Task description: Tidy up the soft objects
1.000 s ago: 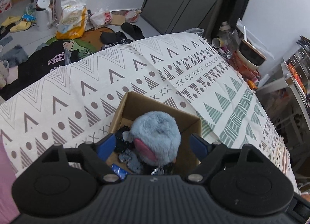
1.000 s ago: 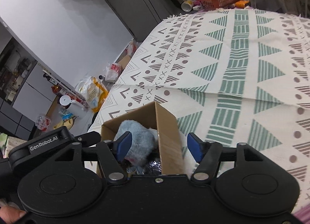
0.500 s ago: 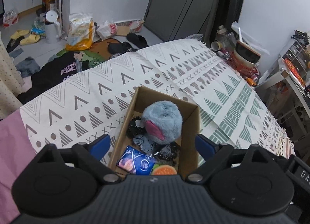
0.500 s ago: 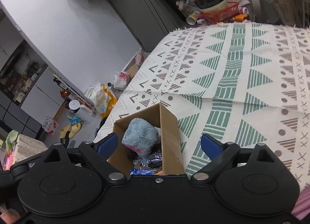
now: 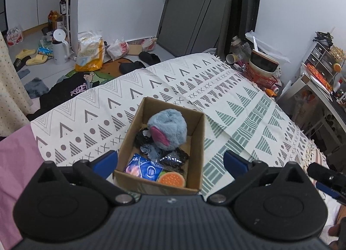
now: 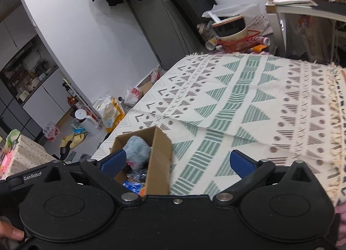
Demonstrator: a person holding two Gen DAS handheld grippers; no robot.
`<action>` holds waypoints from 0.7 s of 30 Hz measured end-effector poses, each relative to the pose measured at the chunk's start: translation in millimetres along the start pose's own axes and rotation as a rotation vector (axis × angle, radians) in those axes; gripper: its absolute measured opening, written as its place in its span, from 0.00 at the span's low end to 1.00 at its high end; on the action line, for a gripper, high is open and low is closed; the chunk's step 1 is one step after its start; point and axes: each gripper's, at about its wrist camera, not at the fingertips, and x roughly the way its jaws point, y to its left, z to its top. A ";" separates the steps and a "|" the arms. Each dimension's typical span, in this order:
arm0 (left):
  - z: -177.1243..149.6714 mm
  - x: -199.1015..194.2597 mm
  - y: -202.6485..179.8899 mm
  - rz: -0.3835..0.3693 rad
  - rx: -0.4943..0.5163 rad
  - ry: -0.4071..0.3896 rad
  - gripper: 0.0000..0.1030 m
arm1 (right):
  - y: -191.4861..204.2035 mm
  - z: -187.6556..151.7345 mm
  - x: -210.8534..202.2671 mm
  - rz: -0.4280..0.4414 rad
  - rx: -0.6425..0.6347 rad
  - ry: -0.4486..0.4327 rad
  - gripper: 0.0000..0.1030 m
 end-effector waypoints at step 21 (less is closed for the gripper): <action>-48.2 -71.1 -32.4 0.038 0.119 -0.083 1.00 | -37.1 -30.1 -74.3 0.005 -0.120 -0.033 1.00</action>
